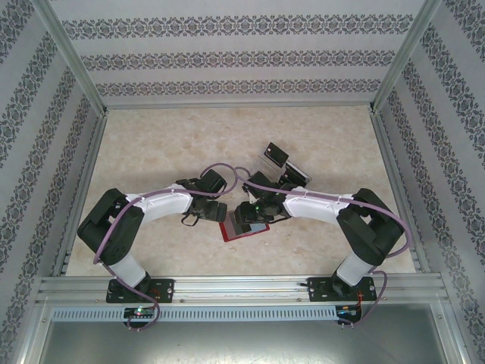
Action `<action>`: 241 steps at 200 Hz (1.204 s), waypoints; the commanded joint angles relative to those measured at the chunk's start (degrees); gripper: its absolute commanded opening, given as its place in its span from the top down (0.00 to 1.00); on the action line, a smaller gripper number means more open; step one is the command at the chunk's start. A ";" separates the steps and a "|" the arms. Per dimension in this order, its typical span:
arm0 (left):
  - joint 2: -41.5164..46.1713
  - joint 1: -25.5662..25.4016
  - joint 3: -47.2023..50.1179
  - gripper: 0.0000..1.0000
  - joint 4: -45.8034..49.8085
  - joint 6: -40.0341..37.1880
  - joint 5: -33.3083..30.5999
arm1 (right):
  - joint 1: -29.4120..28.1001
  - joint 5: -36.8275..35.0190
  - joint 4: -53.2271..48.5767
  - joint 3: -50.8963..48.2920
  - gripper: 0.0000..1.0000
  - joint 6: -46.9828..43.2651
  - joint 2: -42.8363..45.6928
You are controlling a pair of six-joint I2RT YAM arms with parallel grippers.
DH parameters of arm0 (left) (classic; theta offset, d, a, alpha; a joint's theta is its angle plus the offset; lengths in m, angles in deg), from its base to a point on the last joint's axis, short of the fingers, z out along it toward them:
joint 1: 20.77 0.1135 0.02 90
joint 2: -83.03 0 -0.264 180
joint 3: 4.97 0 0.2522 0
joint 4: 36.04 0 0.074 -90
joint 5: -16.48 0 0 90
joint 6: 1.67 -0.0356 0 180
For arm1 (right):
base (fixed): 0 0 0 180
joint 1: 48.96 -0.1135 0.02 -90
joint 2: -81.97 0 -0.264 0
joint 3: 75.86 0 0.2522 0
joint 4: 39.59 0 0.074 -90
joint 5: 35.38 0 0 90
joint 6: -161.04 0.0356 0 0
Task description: Put the credit cards into the card holder
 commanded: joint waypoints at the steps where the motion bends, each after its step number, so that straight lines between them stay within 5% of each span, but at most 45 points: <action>1: 0.15 -0.99 1.85 0.08 2.83 0.76 -1.36 | -0.08 -0.69 -0.08 1.60 0.51 -0.67 -1.65; 241: -0.14 -1.06 1.99 0.09 2.12 1.17 -0.82 | -5.53 -6.73 -7.01 6.59 0.45 -2.60 -3.85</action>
